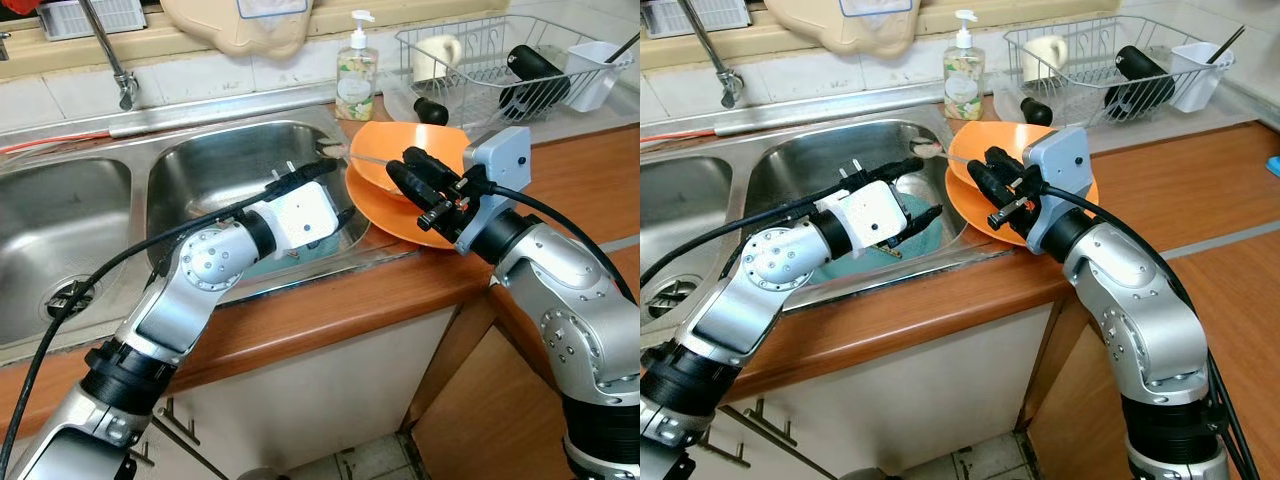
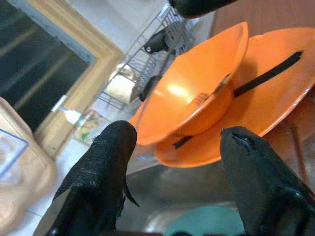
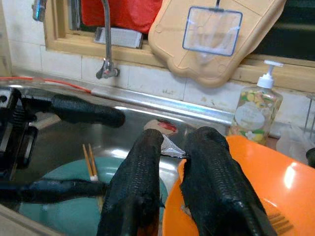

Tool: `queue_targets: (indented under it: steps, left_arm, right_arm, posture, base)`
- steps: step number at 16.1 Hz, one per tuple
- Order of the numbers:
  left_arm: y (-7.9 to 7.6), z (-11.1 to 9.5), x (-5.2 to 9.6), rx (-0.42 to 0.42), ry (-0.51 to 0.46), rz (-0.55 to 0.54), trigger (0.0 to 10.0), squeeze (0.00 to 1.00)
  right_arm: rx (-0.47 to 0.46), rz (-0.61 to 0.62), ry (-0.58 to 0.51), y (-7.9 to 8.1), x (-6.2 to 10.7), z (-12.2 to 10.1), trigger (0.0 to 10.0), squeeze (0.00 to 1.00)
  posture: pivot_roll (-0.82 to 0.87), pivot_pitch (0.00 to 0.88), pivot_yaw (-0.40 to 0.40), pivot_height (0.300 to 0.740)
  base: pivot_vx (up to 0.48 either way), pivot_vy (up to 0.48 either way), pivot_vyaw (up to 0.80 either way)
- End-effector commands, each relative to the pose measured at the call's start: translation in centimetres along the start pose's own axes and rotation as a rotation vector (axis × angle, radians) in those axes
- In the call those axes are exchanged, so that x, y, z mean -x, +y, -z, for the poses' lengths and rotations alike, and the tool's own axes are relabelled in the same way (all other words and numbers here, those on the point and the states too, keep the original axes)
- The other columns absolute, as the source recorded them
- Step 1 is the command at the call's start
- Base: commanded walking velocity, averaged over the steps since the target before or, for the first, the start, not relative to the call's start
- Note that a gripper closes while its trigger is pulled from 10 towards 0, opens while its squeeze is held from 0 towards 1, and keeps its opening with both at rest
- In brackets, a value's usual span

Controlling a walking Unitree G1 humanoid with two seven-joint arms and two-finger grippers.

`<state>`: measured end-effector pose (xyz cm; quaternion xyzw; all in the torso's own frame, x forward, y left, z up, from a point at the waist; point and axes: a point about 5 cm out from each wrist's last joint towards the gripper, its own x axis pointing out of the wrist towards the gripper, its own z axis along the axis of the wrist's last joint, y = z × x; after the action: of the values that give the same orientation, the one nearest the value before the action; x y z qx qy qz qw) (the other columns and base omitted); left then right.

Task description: Kitchen organization

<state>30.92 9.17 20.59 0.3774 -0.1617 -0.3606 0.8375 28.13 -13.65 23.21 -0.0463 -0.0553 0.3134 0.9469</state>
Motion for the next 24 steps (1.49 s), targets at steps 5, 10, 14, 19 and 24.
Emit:
queue_targets:
  steps: [5, 10, 14, 19, 24]
  left_arm:
    - [0.5, 0.4, -0.4, -0.075, 0.001, -0.015, 4.1, 0.00]
    - [0.5, 0.7, -0.6, -0.090, 0.004, -0.012, 0.0, 0.00]
    - [0.3, 0.8, -0.6, -0.092, -0.003, 0.005, 0.0, 0.00]
    - [0.3, 1.0, -0.4, -0.093, 0.002, 0.002, 0.0, 0.00]
    - [-0.1, 1.1, -0.2, -0.110, -0.004, 0.030, 0.0, 0.00]
  right_arm:
    - [0.012, -0.119, 0.018, 1.5, -0.1, -0.4, 0.0, 0.00]
    - [0.006, -0.179, 0.035, 2.4, -0.1, -0.3, 0.0, 0.00]
    - [0.002, -0.181, 0.040, 2.6, -0.1, -0.2, 0.0, 0.00]
    - [-0.007, -0.180, 0.045, 2.7, -0.2, 0.0, 0.0, 0.00]
    - [0.006, -0.158, 0.054, 2.5, -0.3, 0.2, 10.0, 0.00]
  posture:
    - [-0.01, 0.000, 0.074, 0.740]
    - [-0.01, 0.000, 0.075, 0.740]
    - [-0.01, 0.000, 0.077, 0.740]
    - [-0.01, 0.000, 0.076, 0.740]
    - [-0.01, 0.000, 0.075, 0.740]
  base:
    - [0.000, 0.000, 0.00]
    - [0.000, 0.000, 0.00]
    - [0.000, 0.000, 0.00]
    - [0.000, 0.000, 0.00]
    - [0.000, 0.000, 0.00]
